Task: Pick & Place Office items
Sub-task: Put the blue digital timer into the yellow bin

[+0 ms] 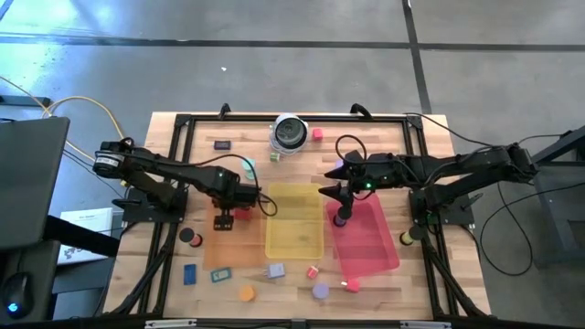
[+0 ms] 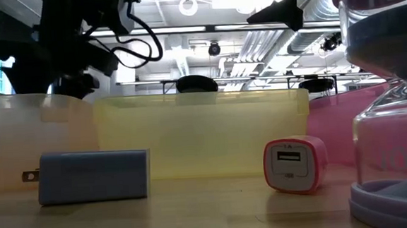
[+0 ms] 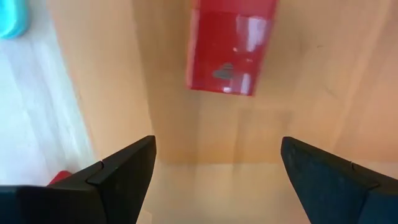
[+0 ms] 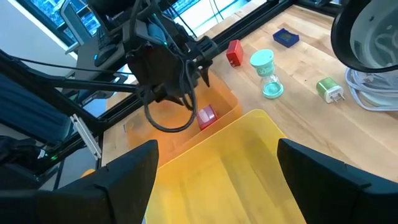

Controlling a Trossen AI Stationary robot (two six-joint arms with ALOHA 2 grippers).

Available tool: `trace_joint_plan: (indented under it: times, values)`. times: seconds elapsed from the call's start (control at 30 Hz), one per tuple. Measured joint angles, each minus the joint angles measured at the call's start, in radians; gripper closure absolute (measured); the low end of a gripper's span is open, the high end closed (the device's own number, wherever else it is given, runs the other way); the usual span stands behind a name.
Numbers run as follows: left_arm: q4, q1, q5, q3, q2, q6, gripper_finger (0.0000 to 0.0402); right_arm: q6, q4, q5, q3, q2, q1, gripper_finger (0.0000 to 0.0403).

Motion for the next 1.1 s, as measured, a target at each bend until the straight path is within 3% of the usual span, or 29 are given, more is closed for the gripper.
trace_joint_plan:
  times: [0.27, 0.57, 0.87, 1.1]
  values:
    - [-0.169, 0.019, 0.013, 0.06, 0.0, 0.0, 0.0064, -0.052, -0.001, -0.001, 0.0, 0.0, 0.0, 0.0085]
    - [-0.336, 0.13, -0.003, 0.165, 0.0, 0.056, 0.0064, -0.078, 0.0, -0.012, 0.0, 0.0, 0.0, 0.0085]
    - [-0.384, 0.299, -0.037, 0.208, 0.0, 0.084, 0.0064, -0.137, 0.0, -0.013, 0.0, 0.0, 0.0, 0.0085]
    - [-0.361, 0.444, -0.045, 0.208, 0.0, 0.213, 0.0064, -0.195, 0.0, -0.007, 0.0, 0.0, -0.005, 0.0085]
